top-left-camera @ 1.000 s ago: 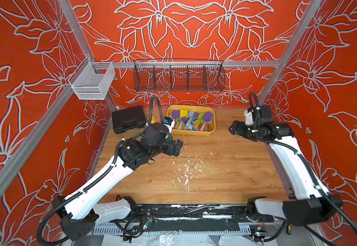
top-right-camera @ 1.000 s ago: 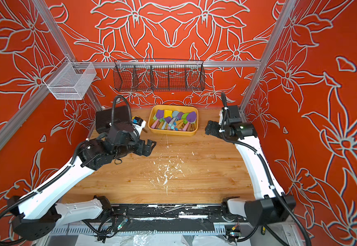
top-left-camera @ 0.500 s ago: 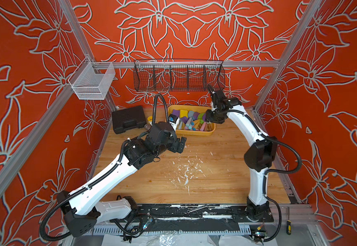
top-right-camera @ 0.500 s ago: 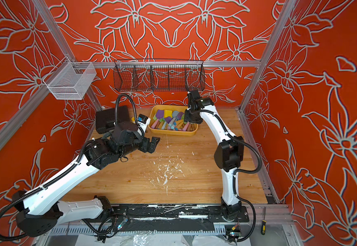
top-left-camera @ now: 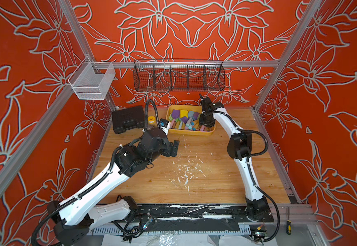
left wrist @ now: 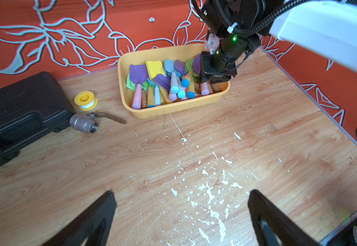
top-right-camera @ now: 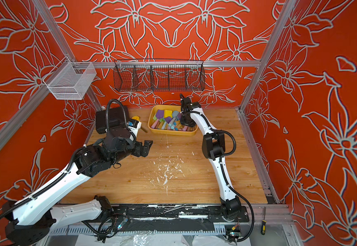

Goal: Take the shovel out of the storage box
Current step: Pick up the shovel from the storage box.

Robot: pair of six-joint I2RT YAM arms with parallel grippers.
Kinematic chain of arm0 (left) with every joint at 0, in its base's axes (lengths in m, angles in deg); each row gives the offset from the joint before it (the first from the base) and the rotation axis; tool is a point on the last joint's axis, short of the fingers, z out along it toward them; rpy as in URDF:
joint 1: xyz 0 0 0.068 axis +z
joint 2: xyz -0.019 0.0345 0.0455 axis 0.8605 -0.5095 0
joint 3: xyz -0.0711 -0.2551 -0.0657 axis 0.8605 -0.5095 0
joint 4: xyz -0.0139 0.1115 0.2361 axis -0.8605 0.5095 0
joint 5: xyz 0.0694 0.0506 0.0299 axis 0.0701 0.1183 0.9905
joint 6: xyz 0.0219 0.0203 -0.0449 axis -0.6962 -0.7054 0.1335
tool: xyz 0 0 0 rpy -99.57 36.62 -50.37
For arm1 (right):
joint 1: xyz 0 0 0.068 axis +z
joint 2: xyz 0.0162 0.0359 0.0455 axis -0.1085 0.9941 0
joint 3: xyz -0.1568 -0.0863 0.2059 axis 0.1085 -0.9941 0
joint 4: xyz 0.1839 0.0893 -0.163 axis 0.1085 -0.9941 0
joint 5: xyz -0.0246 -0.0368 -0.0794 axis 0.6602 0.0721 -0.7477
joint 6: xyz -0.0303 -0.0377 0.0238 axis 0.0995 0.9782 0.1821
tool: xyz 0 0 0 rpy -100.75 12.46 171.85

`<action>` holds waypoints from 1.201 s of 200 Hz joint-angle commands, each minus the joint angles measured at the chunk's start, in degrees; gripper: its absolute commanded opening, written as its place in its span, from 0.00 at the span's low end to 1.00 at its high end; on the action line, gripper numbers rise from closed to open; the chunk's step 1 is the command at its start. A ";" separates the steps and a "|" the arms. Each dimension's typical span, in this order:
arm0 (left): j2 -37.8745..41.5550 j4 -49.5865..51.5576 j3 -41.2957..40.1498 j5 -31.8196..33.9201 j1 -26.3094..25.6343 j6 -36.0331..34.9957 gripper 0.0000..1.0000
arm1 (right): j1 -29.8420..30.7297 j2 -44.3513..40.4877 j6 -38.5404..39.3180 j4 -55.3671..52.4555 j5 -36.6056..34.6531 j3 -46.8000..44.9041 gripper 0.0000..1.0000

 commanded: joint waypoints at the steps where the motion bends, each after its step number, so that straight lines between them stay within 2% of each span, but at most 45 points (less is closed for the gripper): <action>1: 2.46 2.44 1.08 2.51 -0.26 2.07 0.97 | -0.30 -0.14 -3.30 -0.02 -3.34 -0.79 0.42; 33: 6.86 2.01 0.32 4.84 -0.26 1.53 0.97 | -0.74 2.33 -4.14 1.38 -1.44 -0.62 0.37; 64: 8.17 2.52 1.35 6.30 -0.26 -0.09 0.97 | -1.25 4.86 -4.47 0.72 -0.52 1.72 0.28; 91: 8.61 2.98 2.16 7.55 -0.26 -0.95 0.97 | -1.36 4.56 -3.89 0.49 -1.03 1.53 0.26; 106: 8.76 2.70 2.21 7.81 -0.26 -1.37 0.97 | -1.45 3.78 -3.63 -0.05 -1.16 1.52 0.18; 156: 7.77 0.72 2.21 8.04 -0.26 -3.01 0.97 | -1.45 -4.12 2.09 1.21 -0.56 -1.14 0.00; 213: 3.46 -3.76 2.92 5.19 -0.26 -3.43 0.97 | -1.45 -15.86 11.03 0.42 2.68 -6.67 0.00; 240: -1.26 -3.99 5.23 3.80 -0.17 -2.20 0.97 | -1.45 -23.05 14.64 2.53 4.20 -13.34 0.00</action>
